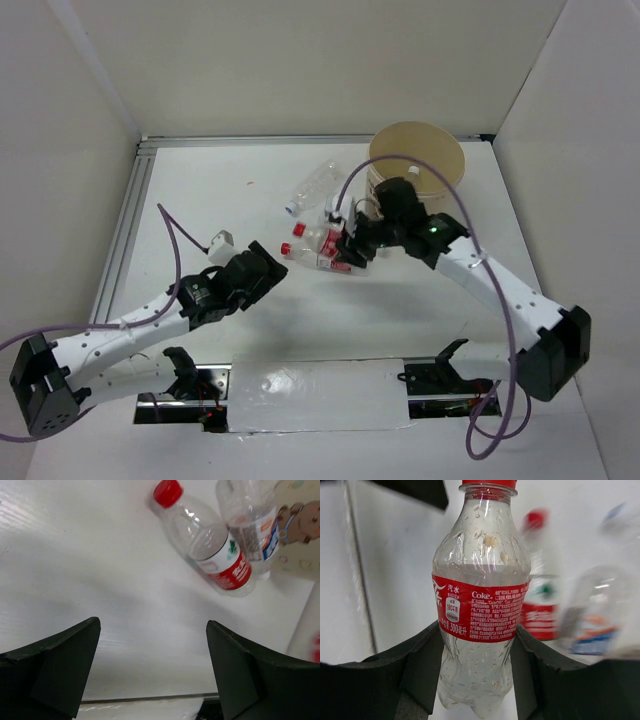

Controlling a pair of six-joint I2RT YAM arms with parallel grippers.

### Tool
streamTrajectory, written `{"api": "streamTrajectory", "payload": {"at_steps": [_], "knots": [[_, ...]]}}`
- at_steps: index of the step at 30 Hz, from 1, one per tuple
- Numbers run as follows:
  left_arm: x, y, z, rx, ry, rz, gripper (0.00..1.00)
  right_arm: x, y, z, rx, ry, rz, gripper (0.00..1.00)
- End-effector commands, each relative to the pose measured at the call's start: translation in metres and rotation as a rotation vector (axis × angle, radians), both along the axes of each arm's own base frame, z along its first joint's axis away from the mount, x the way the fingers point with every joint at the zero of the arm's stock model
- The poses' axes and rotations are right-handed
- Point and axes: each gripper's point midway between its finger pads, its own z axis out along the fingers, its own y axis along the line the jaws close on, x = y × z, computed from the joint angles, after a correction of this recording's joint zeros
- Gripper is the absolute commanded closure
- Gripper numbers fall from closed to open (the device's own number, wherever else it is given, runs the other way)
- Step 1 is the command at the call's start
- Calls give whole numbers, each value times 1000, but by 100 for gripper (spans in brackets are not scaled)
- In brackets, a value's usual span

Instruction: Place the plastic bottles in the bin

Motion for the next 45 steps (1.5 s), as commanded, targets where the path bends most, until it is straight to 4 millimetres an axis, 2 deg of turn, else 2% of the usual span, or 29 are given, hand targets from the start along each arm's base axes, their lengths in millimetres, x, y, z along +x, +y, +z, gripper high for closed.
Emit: {"api": "streamTrajectory", "payload": {"at_steps": [1,3,4,5,7,9,10,12,13,14,15,16,18,20,21,23,25,28,30,31,33,34,36,37,38,39,40,42,45], "knots": [[34,-7,34,-183,0,163,0,35,-14,95,138,-206,-145,72],[41,-13,30,-246,42,190,0,57,-26,141,227,-315,-263,72],[50,-19,38,-301,27,194,0,71,-38,152,242,-348,-337,72],[58,-15,34,-324,33,211,0,87,-51,176,275,-431,-434,72],[64,-28,22,-389,105,207,0,109,-78,196,298,-492,-582,72],[73,-39,18,-429,147,195,0,137,-99,199,269,-525,-690,68],[82,-48,11,-417,170,193,0,155,-116,191,253,-521,-734,65],[89,-56,1,-403,209,199,0,171,-134,183,253,-511,-773,59],[98,-63,-8,-390,224,204,0,181,-151,182,255,-514,-820,55],[103,-69,-10,-402,234,203,0,190,-157,184,268,-525,-840,48],[107,-76,-12,-425,251,212,0,200,-161,167,258,-476,-871,28],[116,-82,-9,-434,242,209,0,207,-174,167,258,-461,-902,17],[119,-92,-30,-419,309,237,0,210,-178,154,254,-379,-902,0],[126,-106,-28,-432,325,234,0,208,-188,152,271,-361,-908,0],[125,-109,-40,-407,347,248,0,197,-183,159,294,-368,-874,0],[128,-115,-43,-399,356,260,0,187,-187,149,278,-351,-875,0],[128,-118,-58,-354,403,288,0,170,-187,142,283,-313,-851,0],[129,-118,-77,-278,460,319,2,149,-182,145,324,-293,-823,0],[125,-122,-95,-224,503,299,11,139,-184,137,332,-264,-825,0],[122,-120,-100,-206,514,296,28,120,-174,139,366,-228,-770,0],[120,-119,-101,-196,507,276,51,115,-179,134,372,-215,-771,0],[121,-117,-97,-193,487,269,65,101,-172,139,390,-227,-711,4],[119,-112,-90,-153,446,200,77,89,-173,130,397,-224,-671,12],[116,-112,-75,-149,409,161,80,75,-167,134,412,-234,-620,19],[116,-113,-63,-120,360,77,87,70,-168,132,410,-236,-610,28],[117,-109,-53,-99,314,39,97,67,-172,123,399,-235,-621,53],[115,-116,-20,-109,232,-17,99,64,-174,121,399,-240,-629,62],[120,-116,19,-52,68,-105,100,57,-181,108,389,-233,-667,77],[124,-127,87,-50,-165,-224,100,52,-190,93,371,-213,-718,75]]}}
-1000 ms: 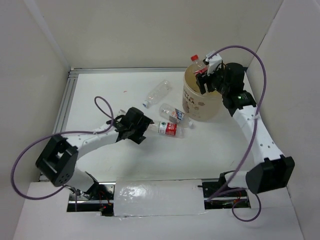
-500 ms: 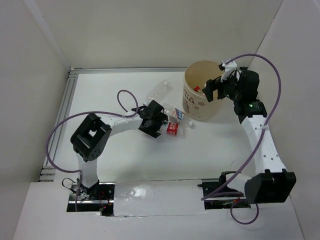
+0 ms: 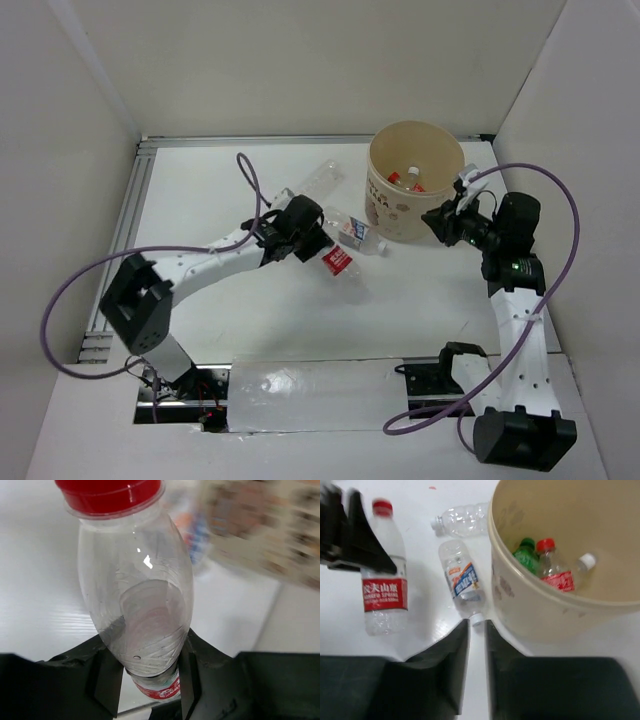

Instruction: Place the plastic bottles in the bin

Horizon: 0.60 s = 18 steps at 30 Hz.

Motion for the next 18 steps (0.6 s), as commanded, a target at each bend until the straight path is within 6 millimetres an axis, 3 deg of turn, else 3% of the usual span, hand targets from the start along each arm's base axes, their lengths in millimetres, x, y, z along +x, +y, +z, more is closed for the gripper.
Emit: {"api": "streamTrajectory", "payload": {"at_steps": [1,3,4,5,6,7,8,9,11,12,13,14,16,17,18], "knots": [[28,-20,127,-61,-448,-139,100,-8,-6,-12,1,25,-14,59],[40,-31,155,-74,-561,-168,100,-8,-11,-23,-8,51,-50,40],[49,-39,189,-112,-631,-163,100,-7,-13,-23,-11,52,-58,32],[57,-47,205,-128,-675,-164,100,-9,-14,-27,-11,71,-67,24],[73,-55,197,-99,-674,-170,100,-10,-14,-30,-28,72,-60,24],[81,-64,236,-149,-742,-165,100,-14,-13,-30,-39,68,-46,27],[90,-69,249,-173,-771,-157,100,-21,-8,-36,-40,94,-11,35],[94,-75,260,-186,-797,-167,100,-25,-7,-37,-73,76,16,61],[107,-91,285,-224,-855,-169,100,-31,-5,-43,-93,78,45,83],[112,-95,290,-225,-870,-170,100,-36,-2,-48,-119,78,82,87],[115,-98,315,-252,-919,-161,99,-41,0,-52,-128,80,103,88],[128,-110,296,-225,-899,-171,96,-44,1,-53,-133,80,120,84],[141,-119,289,-171,-914,-186,89,-53,9,-66,-139,91,191,70],[145,-119,307,-174,-944,-171,76,-54,13,-67,-130,96,212,43],[160,-131,276,-124,-907,-183,63,-52,13,-72,-131,99,227,30]]}}
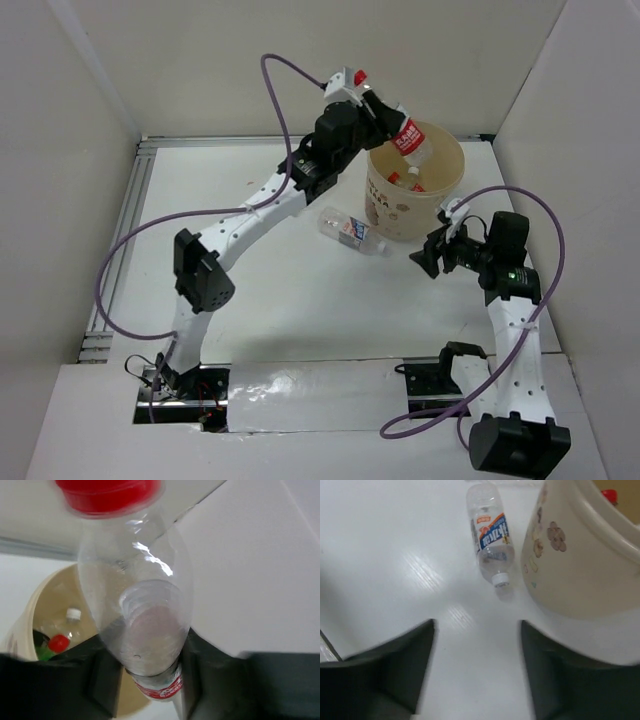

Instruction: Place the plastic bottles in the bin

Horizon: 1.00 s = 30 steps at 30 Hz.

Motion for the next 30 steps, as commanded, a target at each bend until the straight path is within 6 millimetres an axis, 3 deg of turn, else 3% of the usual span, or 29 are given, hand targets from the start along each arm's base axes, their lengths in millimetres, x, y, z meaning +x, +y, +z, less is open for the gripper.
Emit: {"api": "streamTrajectory", "payload": {"at_steps": [1,2,3,4,5,7,8,9,11,12,14,15,16,17,18,19,20,21,22,23,24,25,26,28,30], "knots": [[25,-14,5,86,-80,26,30,-12,19,-13,-2,-7,149,16],[29,-17,-5,112,-68,24,30,-12,24,-16,-6,1,174,13],[32,-20,-14,133,-60,23,10,-6,25,-19,-26,-14,178,11],[31,-21,-15,142,-65,12,7,-1,29,-25,-41,-2,190,11],[31,-21,-26,154,-54,11,6,-5,46,-34,-60,16,255,10],[26,-13,-20,143,-65,26,0,6,57,-49,-146,17,259,7],[18,-1,2,139,-105,39,0,7,68,-53,-175,1,286,7],[15,5,-1,162,-101,47,0,-1,89,-60,-190,1,346,7],[9,28,16,199,-137,109,0,23,96,-65,-213,-15,260,5],[-5,49,30,208,-148,136,0,29,107,-66,-229,-36,253,5],[-19,87,29,245,-124,236,0,59,109,-68,-279,-98,150,5],[-22,105,-18,321,-62,257,0,65,117,-68,-294,-128,138,5],[-44,140,9,287,-96,307,0,83,118,-67,-311,-159,72,5],[-50,161,2,292,-89,342,0,90,121,-68,-325,-168,54,4],[-57,179,-48,373,-24,354,0,97,127,-65,-326,-180,37,4],[-63,202,-59,393,-3,381,0,105,127,-66,-337,-183,13,4],[-82,224,-51,366,-9,397,0,113,130,-77,-370,-173,-11,4],[-92,240,-96,433,61,393,0,119,135,-74,-380,-180,-23,4],[-101,249,-106,438,69,389,0,126,135,-76,-390,-182,-43,4],[-110,254,-118,448,84,362,0,132,133,-95,-435,-138,-55,4],[-121,265,-114,437,63,361,0,142,137,-92,-441,-137,-63,4],[-131,269,-142,492,94,332,0,145,140,-98,-454,-119,-58,4],[-136,271,-149,508,93,318,0,150,140,-118,-491,-76,-55,4],[-147,275,-163,551,87,281,0,160,145,-122,-507,-75,-58,4],[-149,269,-169,588,49,225,0,164,150,-143,-526,-3,-12,9]]}}
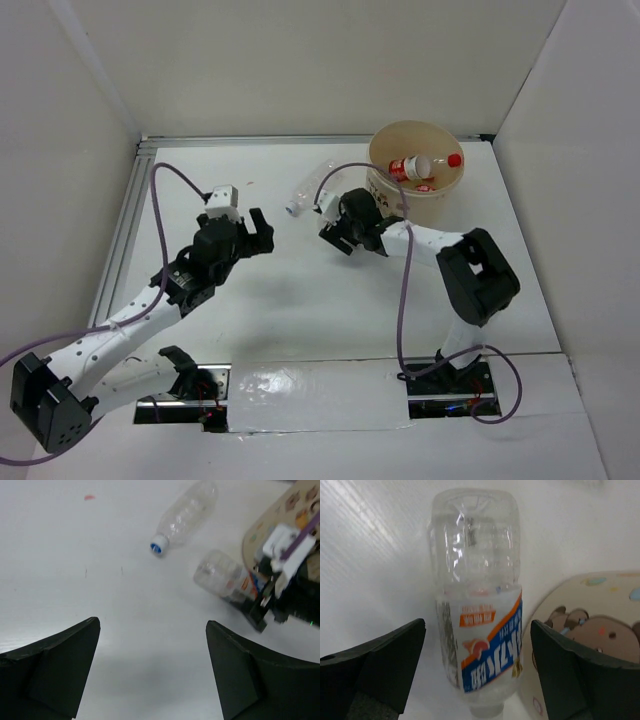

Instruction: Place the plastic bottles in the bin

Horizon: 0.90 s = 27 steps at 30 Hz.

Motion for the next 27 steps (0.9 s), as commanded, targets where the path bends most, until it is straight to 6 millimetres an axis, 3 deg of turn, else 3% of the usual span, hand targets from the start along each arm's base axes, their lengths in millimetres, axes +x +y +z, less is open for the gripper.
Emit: {"api": "streamTrajectory", "payload": {"at_steps": [1,2,3,5,9,11,12,13,15,16,19,20,22,25,26,27], "knots": [[1,-5,1,69,-47,-102,0,24,7,2,18,13,-26,13],[3,-5,3,75,-60,-115,0,14,10,-10,27,99,17,21],[6,-8,-1,105,-59,-152,0,9,13,-15,41,149,44,35],[19,0,-2,124,-45,-125,0,-1,17,-17,75,215,107,45],[35,0,7,140,-89,-210,0,-52,33,23,170,312,356,70],[46,0,10,167,-131,-234,0,-60,39,54,229,306,424,81],[52,6,9,177,-134,-231,0,-71,40,79,283,302,462,86],[58,0,-2,200,-121,-281,0,-70,46,106,315,259,493,86],[70,-5,1,207,-151,-316,0,-80,46,151,390,217,539,86],[81,-5,-16,239,-118,-335,0,-78,51,184,424,164,558,86],[103,-17,-18,250,-148,-383,0,-77,48,244,515,82,542,86],[112,-23,-36,264,-120,-403,0,-76,49,270,548,30,541,86],[131,-33,-29,270,-166,-410,0,-48,29,310,582,-134,405,84],[150,-68,-45,337,-175,-465,0,-13,-11,347,644,-298,170,83],[157,-72,-51,377,-166,-456,0,-4,-23,346,649,-314,109,82],[168,-81,-42,378,-187,-447,0,7,-42,350,645,-347,38,82]]}}
